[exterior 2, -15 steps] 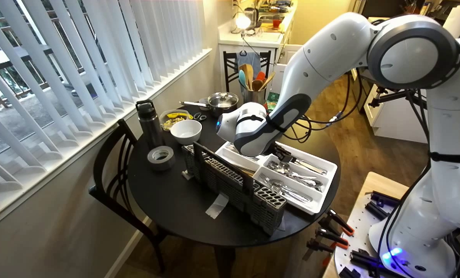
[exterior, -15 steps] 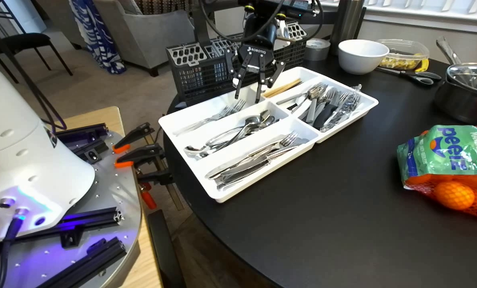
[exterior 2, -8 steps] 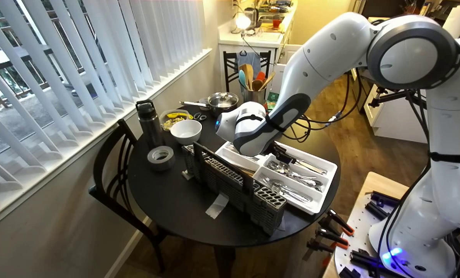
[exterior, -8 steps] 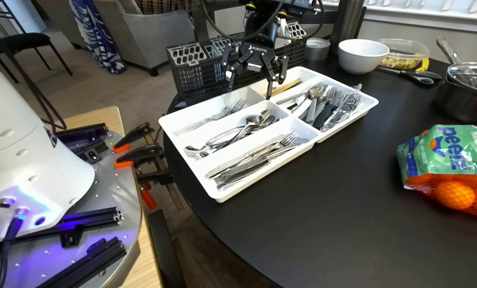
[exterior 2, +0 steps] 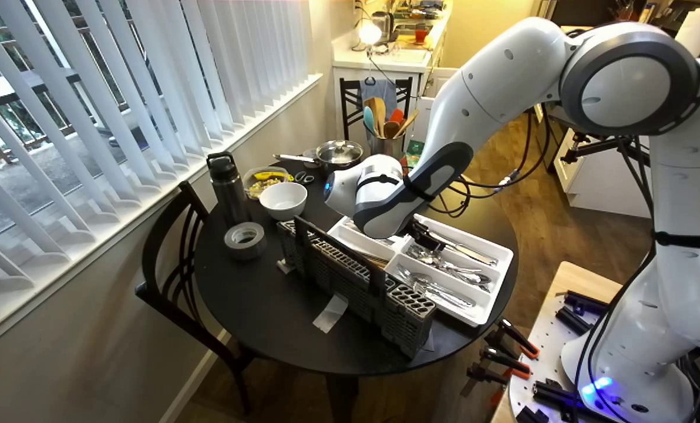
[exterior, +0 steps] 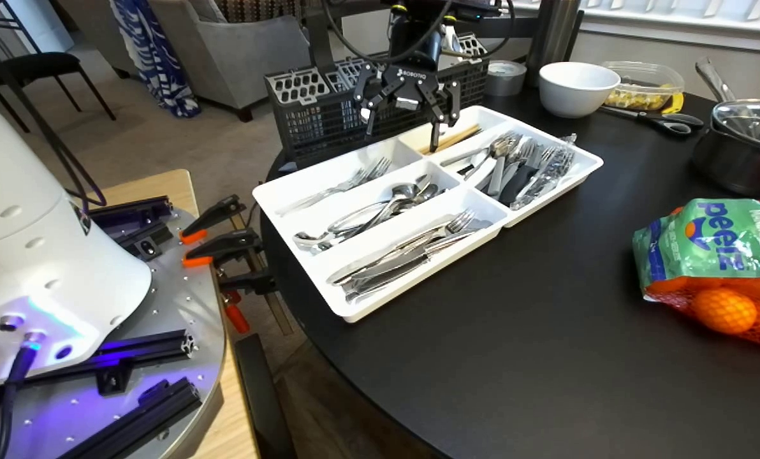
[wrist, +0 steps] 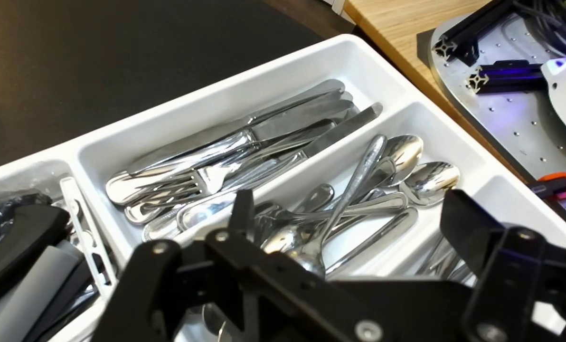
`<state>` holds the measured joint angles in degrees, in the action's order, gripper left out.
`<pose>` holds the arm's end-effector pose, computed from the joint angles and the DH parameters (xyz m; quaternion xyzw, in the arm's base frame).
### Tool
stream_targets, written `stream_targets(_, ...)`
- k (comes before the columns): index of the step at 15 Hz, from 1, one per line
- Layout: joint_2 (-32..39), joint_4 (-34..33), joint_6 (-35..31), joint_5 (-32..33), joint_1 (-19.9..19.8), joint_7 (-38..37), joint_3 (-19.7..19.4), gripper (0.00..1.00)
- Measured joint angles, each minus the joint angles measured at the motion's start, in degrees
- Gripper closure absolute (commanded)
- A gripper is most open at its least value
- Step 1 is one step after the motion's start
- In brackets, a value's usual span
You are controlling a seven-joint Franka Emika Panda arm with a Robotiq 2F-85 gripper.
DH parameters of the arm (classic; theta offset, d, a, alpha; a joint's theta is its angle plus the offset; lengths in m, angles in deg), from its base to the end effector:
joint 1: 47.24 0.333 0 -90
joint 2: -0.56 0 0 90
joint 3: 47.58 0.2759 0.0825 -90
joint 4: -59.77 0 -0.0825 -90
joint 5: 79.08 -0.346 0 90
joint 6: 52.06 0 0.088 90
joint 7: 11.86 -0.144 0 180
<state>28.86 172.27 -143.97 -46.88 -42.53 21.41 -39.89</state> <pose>0.4567 0.0265 0.1708 0.7649 0.4611 -0.4265 0.1428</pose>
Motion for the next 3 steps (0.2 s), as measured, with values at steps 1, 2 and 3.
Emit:
stream_targets(1,0.1,0.0,0.0,0.0,0.0,0.0,0.0,0.0)
stream_targets(2,0.1,0.0,0.0,0.0,0.0,0.0,0.0,0.0)
stream_targets(3,0.1,0.0,0.0,0.0,0.0,0.0,0.0,0.0)
